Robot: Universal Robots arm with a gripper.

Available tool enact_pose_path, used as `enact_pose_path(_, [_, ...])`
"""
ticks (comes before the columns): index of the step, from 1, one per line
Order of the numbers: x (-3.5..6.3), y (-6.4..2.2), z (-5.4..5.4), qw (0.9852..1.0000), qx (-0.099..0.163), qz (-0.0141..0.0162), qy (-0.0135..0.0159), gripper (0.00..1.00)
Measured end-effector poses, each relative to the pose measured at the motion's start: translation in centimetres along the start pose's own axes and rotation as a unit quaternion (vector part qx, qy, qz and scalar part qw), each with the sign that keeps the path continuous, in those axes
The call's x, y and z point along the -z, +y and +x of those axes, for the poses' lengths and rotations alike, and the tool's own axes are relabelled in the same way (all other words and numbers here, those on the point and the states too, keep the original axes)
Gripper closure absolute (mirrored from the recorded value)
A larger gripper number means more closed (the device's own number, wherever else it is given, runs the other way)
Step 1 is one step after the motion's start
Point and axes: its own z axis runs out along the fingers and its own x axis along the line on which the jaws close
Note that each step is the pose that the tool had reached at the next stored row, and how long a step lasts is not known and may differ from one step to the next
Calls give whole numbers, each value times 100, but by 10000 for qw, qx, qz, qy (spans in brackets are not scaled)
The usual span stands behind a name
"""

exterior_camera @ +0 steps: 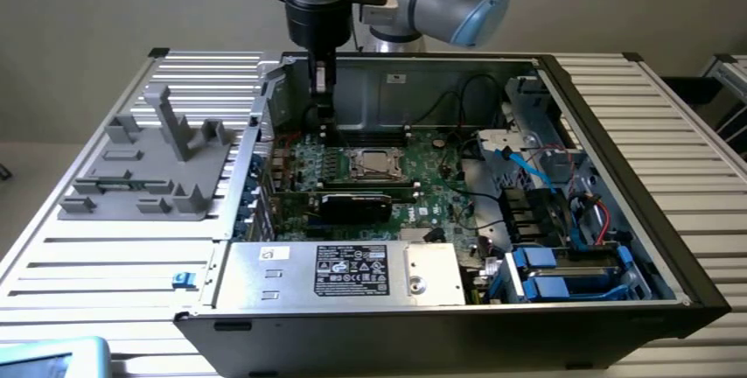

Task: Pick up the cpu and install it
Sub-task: 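Close the cpu cover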

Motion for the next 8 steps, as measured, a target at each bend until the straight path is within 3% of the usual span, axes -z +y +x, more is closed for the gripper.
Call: enact_pose_path(8, [129, -55, 70, 10000, 5, -87, -2, 89])
